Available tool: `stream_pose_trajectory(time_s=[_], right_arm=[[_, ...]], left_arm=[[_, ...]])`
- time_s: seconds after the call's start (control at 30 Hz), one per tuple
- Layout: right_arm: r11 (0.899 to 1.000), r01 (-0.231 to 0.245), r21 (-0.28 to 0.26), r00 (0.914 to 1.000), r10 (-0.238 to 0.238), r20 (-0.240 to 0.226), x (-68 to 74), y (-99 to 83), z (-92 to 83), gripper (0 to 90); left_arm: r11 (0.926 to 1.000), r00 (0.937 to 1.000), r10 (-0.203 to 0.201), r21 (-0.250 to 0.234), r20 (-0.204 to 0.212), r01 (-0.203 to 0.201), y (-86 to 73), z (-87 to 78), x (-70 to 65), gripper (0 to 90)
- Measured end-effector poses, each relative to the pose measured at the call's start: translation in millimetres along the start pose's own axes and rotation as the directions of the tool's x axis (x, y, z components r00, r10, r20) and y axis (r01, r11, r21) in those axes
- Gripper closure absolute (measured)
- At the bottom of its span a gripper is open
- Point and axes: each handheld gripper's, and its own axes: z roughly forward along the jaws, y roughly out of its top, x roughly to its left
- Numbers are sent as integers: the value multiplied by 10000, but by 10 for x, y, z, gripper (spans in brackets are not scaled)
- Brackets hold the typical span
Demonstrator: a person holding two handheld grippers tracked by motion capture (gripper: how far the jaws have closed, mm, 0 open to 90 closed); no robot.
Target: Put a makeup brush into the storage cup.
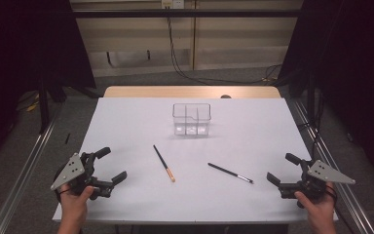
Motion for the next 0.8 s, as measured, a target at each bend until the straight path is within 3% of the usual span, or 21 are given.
stream_pose_trajectory(time_s=[0.4,0.8], right_arm=[[10000,39,26,9999,-39,-92,13,4,14,0],[10000,50,-20,9998,-51,-189,18,10,47,0]], left_arm=[[10000,10000,-11,43,83,10,-4,44,-5,0],[9997,9994,144,-193,309,-138,83,292,28,0]])
